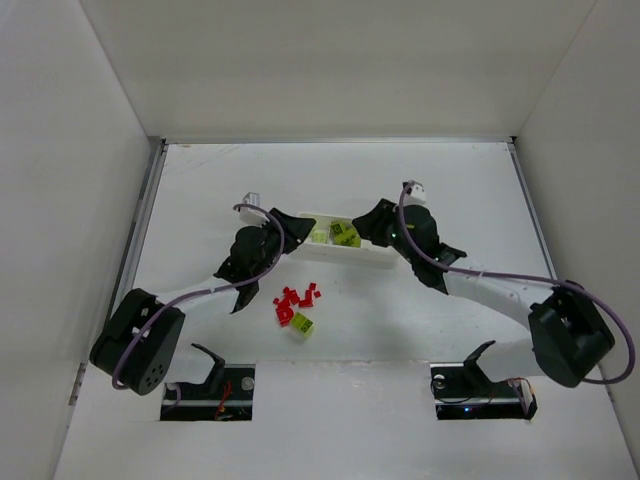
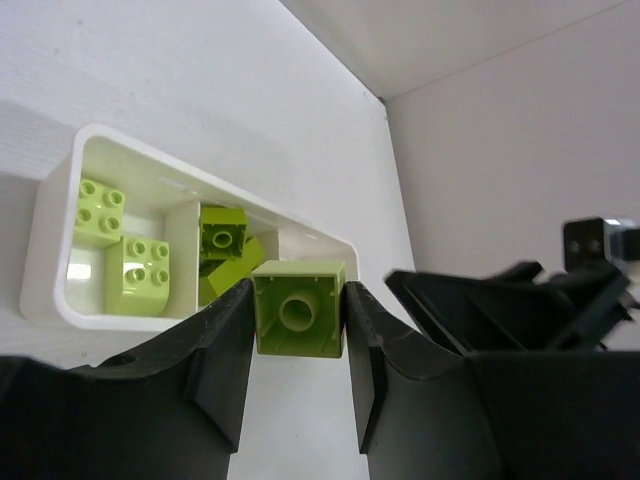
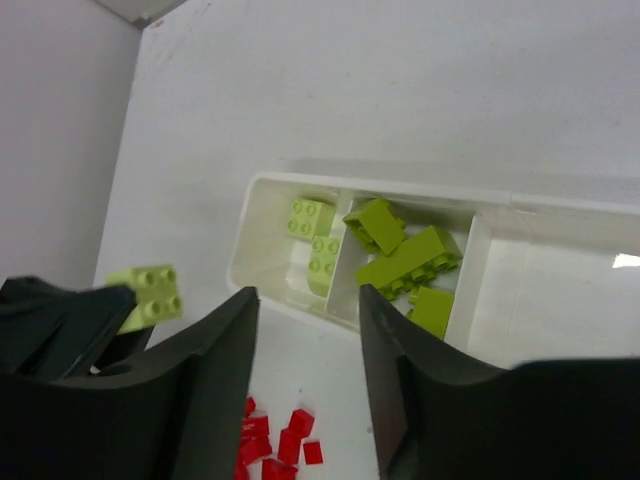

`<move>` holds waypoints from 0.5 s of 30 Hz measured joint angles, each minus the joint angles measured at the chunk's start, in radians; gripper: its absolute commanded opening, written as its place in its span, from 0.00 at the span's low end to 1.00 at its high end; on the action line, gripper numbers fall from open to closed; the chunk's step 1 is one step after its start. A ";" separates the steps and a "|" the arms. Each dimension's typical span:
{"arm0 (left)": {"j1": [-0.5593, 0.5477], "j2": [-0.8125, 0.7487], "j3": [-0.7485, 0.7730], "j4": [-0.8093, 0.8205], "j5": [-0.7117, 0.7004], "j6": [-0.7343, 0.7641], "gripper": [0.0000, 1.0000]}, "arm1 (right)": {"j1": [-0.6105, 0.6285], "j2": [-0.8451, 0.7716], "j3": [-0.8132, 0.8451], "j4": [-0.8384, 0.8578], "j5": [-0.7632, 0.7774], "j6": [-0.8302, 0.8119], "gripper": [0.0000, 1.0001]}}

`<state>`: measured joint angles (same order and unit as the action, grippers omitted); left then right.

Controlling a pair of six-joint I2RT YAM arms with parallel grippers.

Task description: Sort the legos into containers by color

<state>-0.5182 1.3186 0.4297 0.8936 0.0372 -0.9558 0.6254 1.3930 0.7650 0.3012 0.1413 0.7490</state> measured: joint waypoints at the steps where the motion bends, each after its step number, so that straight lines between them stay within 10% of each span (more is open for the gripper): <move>1: -0.006 0.007 0.017 -0.019 -0.014 0.018 0.17 | 0.010 -0.033 -0.023 0.003 0.005 -0.005 0.39; 15: -0.051 0.207 0.269 -0.333 -0.179 0.243 0.29 | 0.250 -0.243 -0.243 -0.013 0.053 -0.066 0.45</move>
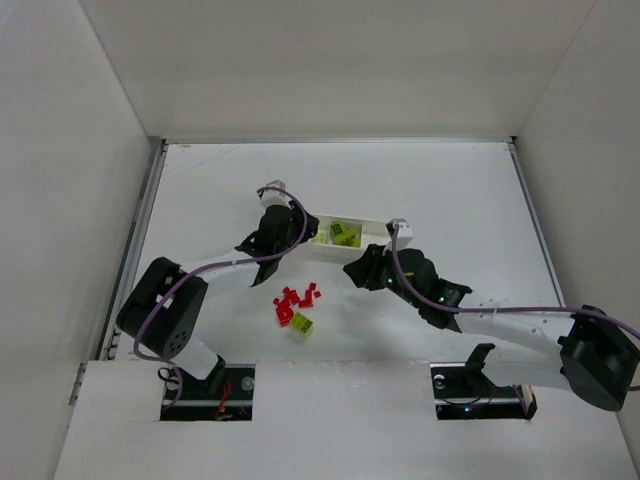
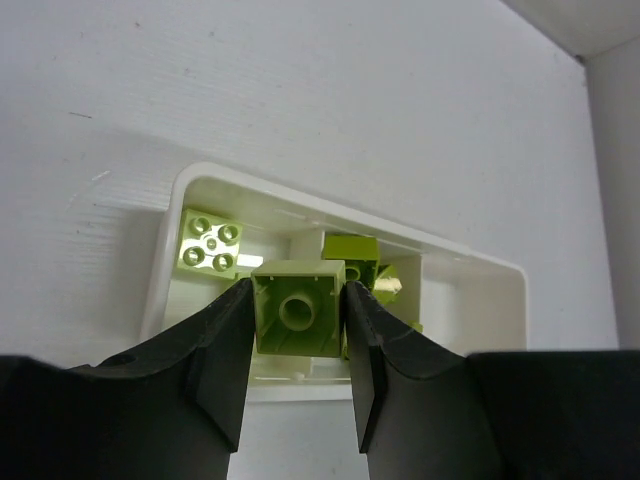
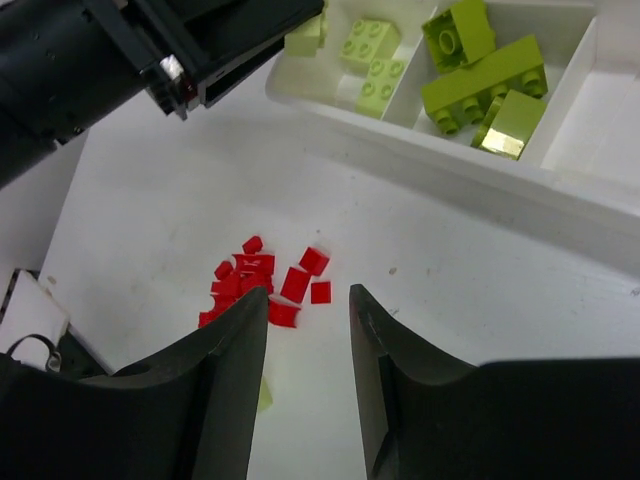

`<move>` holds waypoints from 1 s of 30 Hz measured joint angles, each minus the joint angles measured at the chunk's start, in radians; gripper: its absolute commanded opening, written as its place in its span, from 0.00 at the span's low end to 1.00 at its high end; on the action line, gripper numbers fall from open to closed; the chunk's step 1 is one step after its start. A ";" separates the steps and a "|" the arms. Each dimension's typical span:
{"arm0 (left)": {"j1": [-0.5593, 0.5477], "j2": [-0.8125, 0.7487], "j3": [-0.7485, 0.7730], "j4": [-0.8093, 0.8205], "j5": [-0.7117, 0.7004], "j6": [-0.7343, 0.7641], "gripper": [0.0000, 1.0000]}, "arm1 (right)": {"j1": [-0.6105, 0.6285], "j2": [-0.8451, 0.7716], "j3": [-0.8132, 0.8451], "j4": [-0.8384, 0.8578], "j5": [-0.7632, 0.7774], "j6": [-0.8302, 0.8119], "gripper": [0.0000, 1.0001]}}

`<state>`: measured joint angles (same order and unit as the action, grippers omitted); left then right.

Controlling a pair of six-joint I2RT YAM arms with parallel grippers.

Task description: Sort the legos into containers by color

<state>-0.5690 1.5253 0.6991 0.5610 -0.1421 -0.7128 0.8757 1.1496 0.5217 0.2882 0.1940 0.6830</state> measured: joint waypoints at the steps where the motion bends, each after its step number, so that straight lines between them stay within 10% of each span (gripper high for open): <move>1: -0.003 0.013 0.011 -0.012 -0.007 0.010 0.31 | 0.009 0.002 -0.002 -0.003 0.004 -0.003 0.46; 14: -0.014 0.033 0.056 -0.101 -0.040 0.055 0.52 | 0.198 0.167 0.049 -0.014 0.016 -0.079 0.64; 30: 0.036 -0.444 -0.211 -0.149 -0.010 0.002 0.49 | 0.379 0.409 0.296 -0.112 -0.019 -0.275 0.69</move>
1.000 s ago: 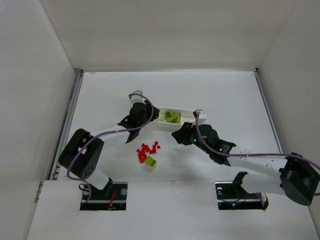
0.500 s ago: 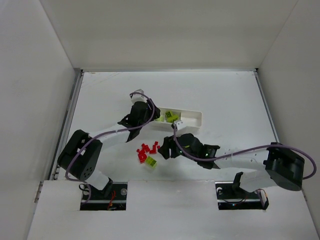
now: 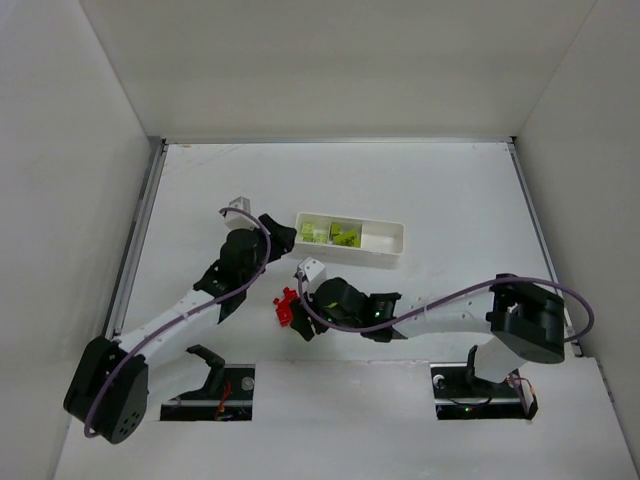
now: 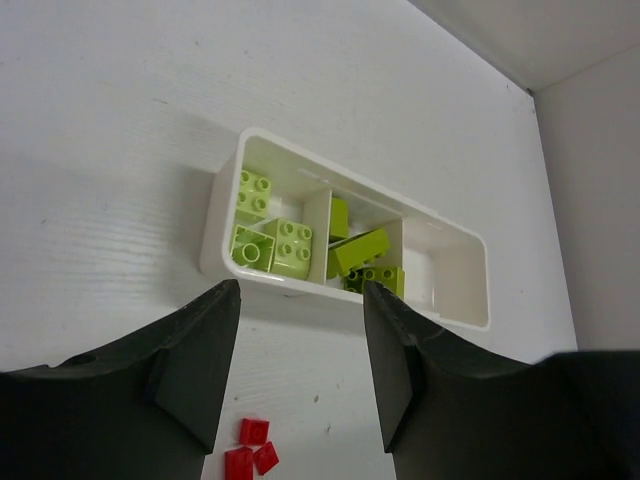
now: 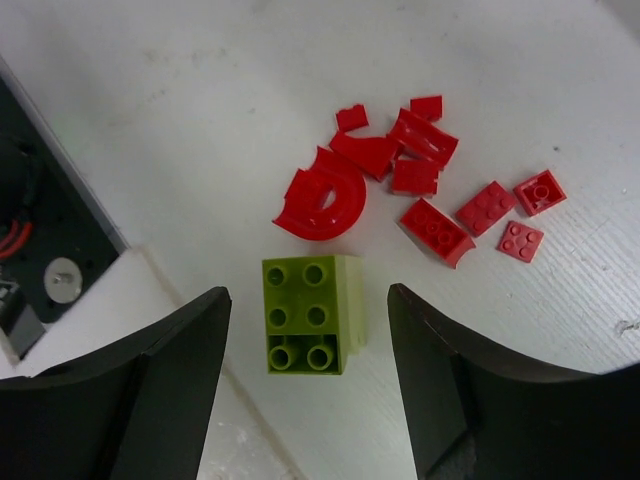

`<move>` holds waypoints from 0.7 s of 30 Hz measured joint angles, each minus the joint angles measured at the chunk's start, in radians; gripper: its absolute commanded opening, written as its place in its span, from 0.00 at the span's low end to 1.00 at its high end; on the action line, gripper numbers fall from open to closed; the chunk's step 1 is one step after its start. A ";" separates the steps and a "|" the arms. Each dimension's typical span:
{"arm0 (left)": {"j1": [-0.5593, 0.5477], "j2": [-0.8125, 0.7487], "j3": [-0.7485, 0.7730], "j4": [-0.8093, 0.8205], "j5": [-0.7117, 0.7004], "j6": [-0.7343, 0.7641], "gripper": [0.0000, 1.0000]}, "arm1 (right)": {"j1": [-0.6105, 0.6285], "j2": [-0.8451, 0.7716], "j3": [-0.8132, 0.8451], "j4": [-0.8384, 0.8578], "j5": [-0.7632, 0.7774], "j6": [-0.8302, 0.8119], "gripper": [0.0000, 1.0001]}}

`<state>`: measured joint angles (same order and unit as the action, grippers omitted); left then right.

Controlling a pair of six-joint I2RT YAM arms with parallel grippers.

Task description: Sort the legos into containers by color

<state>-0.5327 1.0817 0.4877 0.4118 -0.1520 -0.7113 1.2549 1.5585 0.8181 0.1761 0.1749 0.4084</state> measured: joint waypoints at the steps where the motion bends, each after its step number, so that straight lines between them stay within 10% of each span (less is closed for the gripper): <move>1: 0.010 -0.031 -0.017 -0.010 0.002 -0.005 0.49 | 0.002 0.013 0.008 -0.015 0.000 -0.006 0.68; 12: 0.064 -0.126 -0.073 -0.079 0.039 -0.036 0.49 | 0.016 0.069 0.058 -0.092 0.006 -0.037 0.32; 21: 0.077 -0.161 -0.074 -0.082 0.096 -0.072 0.53 | -0.021 -0.048 0.012 -0.093 0.017 -0.001 0.25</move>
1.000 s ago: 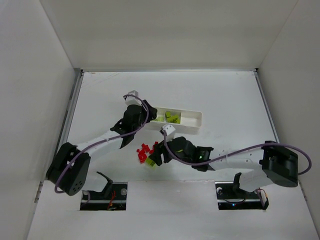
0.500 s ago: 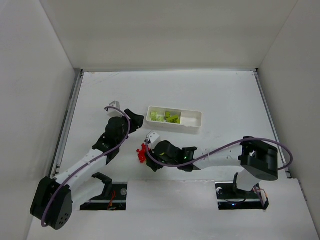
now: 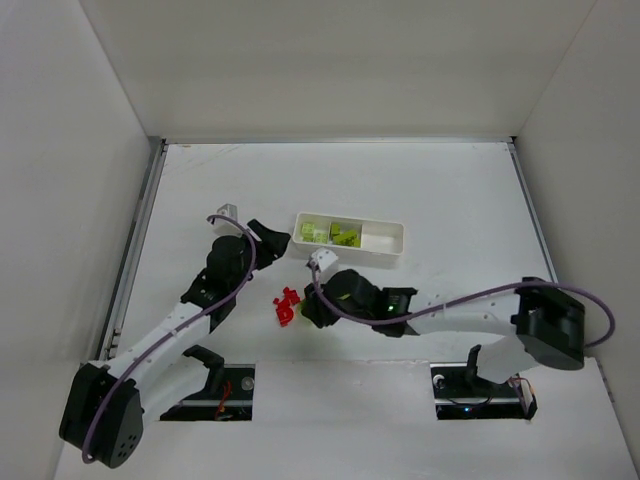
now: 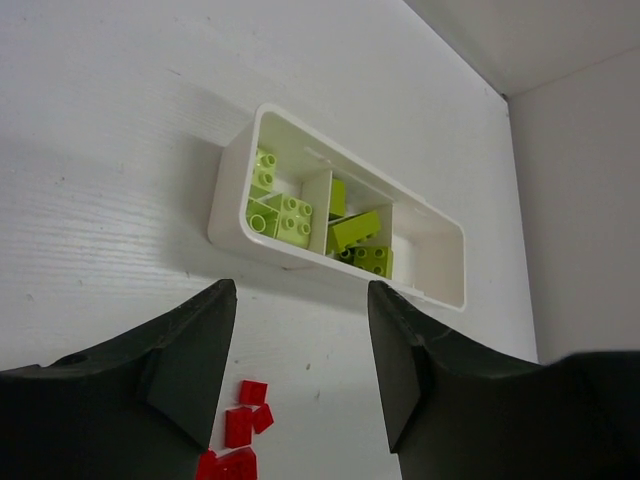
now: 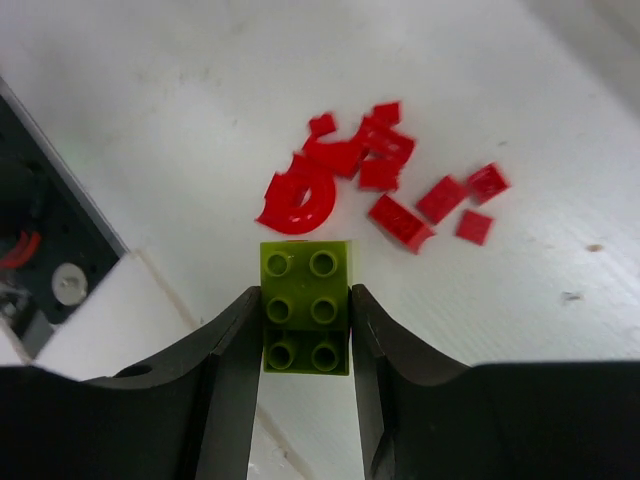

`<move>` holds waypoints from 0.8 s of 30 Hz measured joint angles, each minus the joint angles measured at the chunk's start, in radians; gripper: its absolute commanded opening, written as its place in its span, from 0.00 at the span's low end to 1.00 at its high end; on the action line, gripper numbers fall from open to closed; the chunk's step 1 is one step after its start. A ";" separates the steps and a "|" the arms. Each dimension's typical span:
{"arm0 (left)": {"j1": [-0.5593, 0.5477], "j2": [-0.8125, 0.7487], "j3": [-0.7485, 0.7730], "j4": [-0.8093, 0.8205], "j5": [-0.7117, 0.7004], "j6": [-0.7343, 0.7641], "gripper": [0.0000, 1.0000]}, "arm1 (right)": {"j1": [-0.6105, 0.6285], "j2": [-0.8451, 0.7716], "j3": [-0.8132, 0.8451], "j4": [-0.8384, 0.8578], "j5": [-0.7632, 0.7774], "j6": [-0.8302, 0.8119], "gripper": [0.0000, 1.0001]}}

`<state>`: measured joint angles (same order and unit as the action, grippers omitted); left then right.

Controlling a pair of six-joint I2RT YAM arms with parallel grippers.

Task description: Sort the legos into containers by color

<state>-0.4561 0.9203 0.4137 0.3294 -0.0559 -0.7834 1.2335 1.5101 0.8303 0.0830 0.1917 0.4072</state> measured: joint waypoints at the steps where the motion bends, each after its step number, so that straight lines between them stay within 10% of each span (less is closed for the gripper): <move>1: 0.000 -0.006 0.000 0.000 0.006 -0.009 0.53 | -0.025 -0.047 -0.023 0.010 -0.008 0.014 0.25; 10: -0.030 -0.034 -0.008 0.134 0.080 -0.099 0.58 | -0.381 -0.365 -0.255 0.256 -0.141 0.274 0.26; 24: -0.119 0.115 -0.094 0.527 0.161 -0.254 0.61 | -0.599 -0.273 -0.354 0.687 -0.330 0.740 0.28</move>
<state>-0.5755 1.0355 0.3195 0.8566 0.1047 -1.0378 0.6342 1.2369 0.4767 0.7696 -0.1387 1.1469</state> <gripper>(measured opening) 0.600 0.421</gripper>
